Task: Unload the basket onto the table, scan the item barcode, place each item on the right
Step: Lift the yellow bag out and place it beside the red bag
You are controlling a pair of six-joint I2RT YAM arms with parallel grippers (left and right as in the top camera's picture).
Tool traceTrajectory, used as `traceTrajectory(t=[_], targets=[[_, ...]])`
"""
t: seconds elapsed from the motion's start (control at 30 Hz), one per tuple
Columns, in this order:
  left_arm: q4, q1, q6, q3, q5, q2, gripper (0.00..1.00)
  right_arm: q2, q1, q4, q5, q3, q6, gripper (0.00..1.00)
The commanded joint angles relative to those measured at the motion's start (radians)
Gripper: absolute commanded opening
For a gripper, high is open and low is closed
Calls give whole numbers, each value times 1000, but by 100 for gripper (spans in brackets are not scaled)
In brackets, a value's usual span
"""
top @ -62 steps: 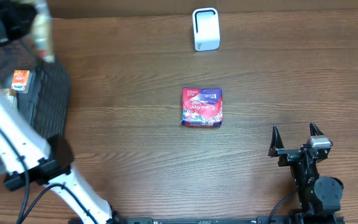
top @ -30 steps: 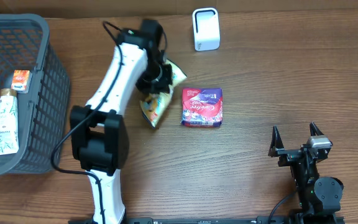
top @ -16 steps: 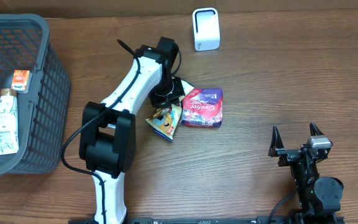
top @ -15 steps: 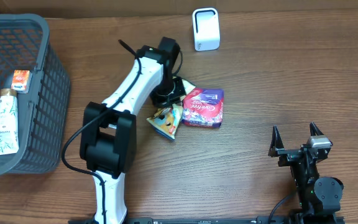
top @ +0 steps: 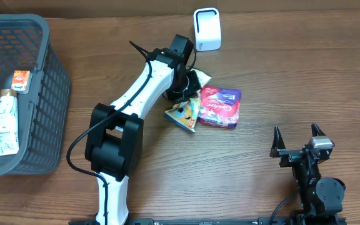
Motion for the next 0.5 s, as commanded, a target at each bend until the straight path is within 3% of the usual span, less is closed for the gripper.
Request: traceTrajectory(t=[0.0, 0.33, 0.47], targets=[[37, -19, 19, -1, 224, -2, 9, -11, 8, 6, 6, -11, -1, 100], [9, 3, 60, 31, 243, -5, 26, -11, 8, 6, 6, -11, -1, 100], [-66, 22, 69, 83, 167, -5, 29, -11, 8, 6, 6, -11, -1, 100]])
